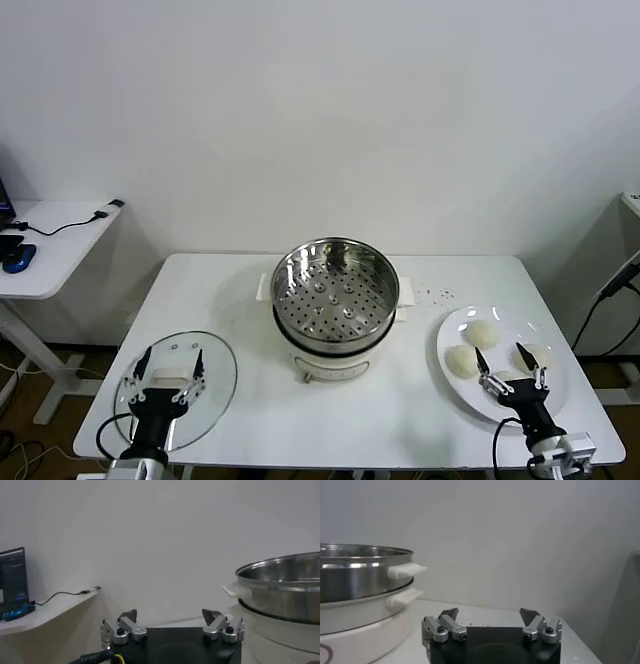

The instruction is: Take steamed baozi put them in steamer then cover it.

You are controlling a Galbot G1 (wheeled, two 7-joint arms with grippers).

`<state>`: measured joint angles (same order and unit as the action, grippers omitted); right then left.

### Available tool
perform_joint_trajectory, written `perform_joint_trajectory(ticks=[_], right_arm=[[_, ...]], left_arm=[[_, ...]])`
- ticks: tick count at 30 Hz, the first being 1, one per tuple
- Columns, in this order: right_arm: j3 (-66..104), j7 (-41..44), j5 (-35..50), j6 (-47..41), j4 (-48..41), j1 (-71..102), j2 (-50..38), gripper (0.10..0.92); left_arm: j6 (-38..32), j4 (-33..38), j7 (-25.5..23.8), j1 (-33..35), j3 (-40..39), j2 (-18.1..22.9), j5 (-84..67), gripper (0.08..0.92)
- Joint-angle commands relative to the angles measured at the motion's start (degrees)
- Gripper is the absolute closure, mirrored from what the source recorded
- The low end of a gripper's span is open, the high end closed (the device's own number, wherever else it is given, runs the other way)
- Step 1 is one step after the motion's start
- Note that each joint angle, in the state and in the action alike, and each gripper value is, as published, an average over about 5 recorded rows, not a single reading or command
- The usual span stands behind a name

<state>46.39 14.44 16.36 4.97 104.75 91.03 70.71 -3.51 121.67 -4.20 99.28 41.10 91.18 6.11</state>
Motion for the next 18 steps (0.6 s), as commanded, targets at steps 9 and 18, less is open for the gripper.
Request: perform_joint_trajectory(ticks=[9,18], right_arm=[[-3.6,28.9,-13.2,-15.3,-10.0,-12.6,-35.1,0.203],[-46.4,40.8,-23.3,-13.5,-25.6,-53.1,-49.9,0.203]], left_arm=[[-0.6,-0.3,1.2,1.1,-0.2,-0.5,0.5,0.177],[-1.1,-0.8,1.4,1.2,-0.1,-0.5,0.6,0.177]])
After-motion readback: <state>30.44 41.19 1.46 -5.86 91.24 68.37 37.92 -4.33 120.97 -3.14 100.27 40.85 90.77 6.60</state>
